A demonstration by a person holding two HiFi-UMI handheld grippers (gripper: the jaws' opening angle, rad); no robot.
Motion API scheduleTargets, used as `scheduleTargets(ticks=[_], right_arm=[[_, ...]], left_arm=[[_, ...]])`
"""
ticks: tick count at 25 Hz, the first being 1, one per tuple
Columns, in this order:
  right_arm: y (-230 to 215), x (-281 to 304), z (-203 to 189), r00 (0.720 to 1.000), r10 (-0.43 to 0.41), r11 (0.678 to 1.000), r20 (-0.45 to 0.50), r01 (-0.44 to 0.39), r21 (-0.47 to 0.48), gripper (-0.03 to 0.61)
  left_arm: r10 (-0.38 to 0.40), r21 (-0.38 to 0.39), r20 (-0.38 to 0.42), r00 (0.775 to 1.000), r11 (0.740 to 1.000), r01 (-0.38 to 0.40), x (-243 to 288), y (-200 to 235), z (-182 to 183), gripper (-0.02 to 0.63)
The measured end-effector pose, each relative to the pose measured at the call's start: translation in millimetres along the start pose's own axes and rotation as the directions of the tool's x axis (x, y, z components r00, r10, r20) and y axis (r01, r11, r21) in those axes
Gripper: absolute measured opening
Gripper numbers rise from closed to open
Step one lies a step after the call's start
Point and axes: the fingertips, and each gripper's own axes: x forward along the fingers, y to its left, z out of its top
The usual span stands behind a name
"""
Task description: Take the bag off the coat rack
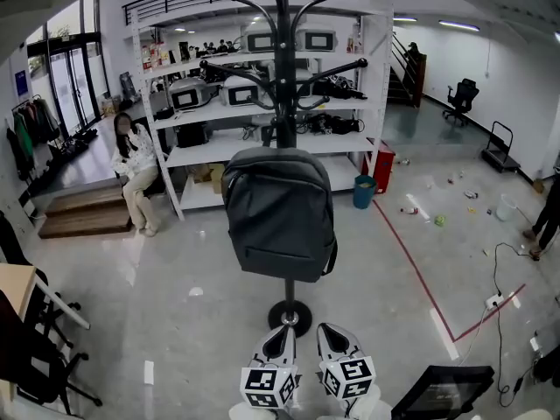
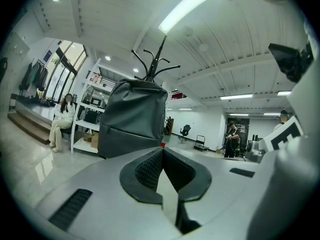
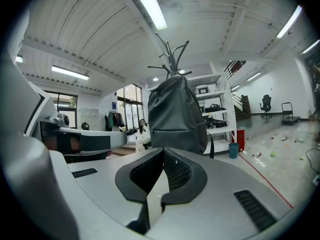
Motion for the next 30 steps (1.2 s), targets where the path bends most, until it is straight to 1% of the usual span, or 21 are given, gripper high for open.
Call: scheduleTargets(ticks=[6, 17, 26, 30], right_arm=[[0, 28, 5, 1.000, -0.005, 1.000, 0.005, 0.005, 0.003, 0.011], [-1, 85, 25, 1.000, -0.011, 1.000, 0.016, 0.012, -0.022, 0.011], [-5, 115, 33, 0.999, -0.036, 0.999, 0.019, 0.036, -0.018, 0.011], [-7, 124, 38, 0.998, -0.051, 0.999, 0.036, 0.051, -0.012, 0.011]], left_arm=[[-0.010, 0.000, -0.005, 1.000, 1.000, 0.010, 17, 19, 5, -0.006], [-0.024, 0.008, 0.010, 1.000, 1.000, 0.024, 55, 57, 28, -0.006], [-0.071, 0.002, 0.001, 0.997, 0.997, 0.071, 84, 72, 36, -0.006], [-0.094, 0.002, -0.004, 0.996, 0.996, 0.094, 97, 76, 35, -0.006]])
